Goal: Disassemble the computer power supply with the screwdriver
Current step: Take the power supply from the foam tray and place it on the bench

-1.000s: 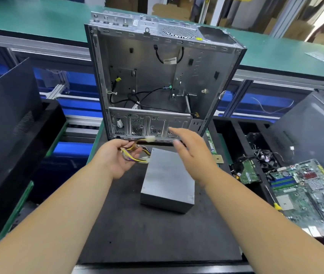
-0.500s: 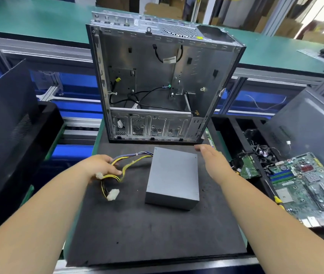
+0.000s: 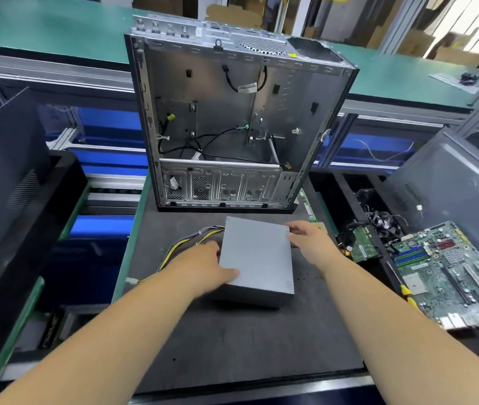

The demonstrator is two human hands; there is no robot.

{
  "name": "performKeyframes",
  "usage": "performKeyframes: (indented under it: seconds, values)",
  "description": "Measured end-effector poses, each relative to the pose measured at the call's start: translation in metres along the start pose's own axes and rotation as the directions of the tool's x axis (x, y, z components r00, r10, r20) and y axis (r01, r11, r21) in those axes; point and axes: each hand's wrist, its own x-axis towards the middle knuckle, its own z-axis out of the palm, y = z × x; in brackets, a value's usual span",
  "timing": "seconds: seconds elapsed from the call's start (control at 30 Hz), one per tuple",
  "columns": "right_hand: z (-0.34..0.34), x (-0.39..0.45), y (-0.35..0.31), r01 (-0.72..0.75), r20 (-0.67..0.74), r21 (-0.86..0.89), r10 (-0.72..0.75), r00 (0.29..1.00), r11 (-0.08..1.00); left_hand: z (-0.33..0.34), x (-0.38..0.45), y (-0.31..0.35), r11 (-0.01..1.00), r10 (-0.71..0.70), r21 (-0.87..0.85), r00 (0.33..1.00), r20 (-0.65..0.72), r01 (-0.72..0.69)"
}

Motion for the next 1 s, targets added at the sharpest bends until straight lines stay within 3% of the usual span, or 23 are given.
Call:
performKeyframes:
  seconds: [0.07,0.23,0.37,0.47,0.53,0.77,0.9,1.0]
  values:
    - [0.002,0.001,0.002,0.014,-0.018,-0.015,-0.015,1.000,1.000,0.005,0.000,0.000,0.998,-0.056,-0.027,0.998,0.037,0.057]
    - [0.005,0.006,0.000,0.022,-0.059,-0.003,-0.023,0.998,1.000,0.007,-0.009,-0.004,0.920,-0.119,-0.363,0.987,0.112,0.152]
    - [0.005,0.009,-0.001,0.027,-0.065,0.028,-0.026,0.998,0.999,0.022,-0.020,0.001,0.741,-0.159,-0.613,0.958,0.238,0.276]
    - [0.000,0.011,0.001,0.036,-0.022,0.041,-0.036,0.999,0.998,0.029,-0.023,0.005,0.525,-0.193,-0.817,0.968,0.161,0.240]
    - [-0.006,0.011,0.004,0.042,0.002,0.047,-0.042,0.999,0.998,0.030,-0.023,0.006,0.472,-0.226,-0.861,0.970,0.089,0.189]
    - [-0.028,-0.001,0.035,0.039,0.012,0.037,-0.039,0.999,0.999,0.039,-0.006,0.015,0.500,-0.386,-0.862,0.912,-0.136,0.084]
    - [-0.040,-0.009,0.050,0.024,0.027,0.040,-0.025,0.999,0.999,0.046,0.015,0.026,0.621,-0.399,-0.784,0.862,-0.313,0.003]
    - [-0.046,-0.014,0.056,0.007,0.058,0.032,-0.009,0.998,0.999,0.049,0.023,0.033,0.741,-0.401,-0.672,0.814,-0.420,0.019]
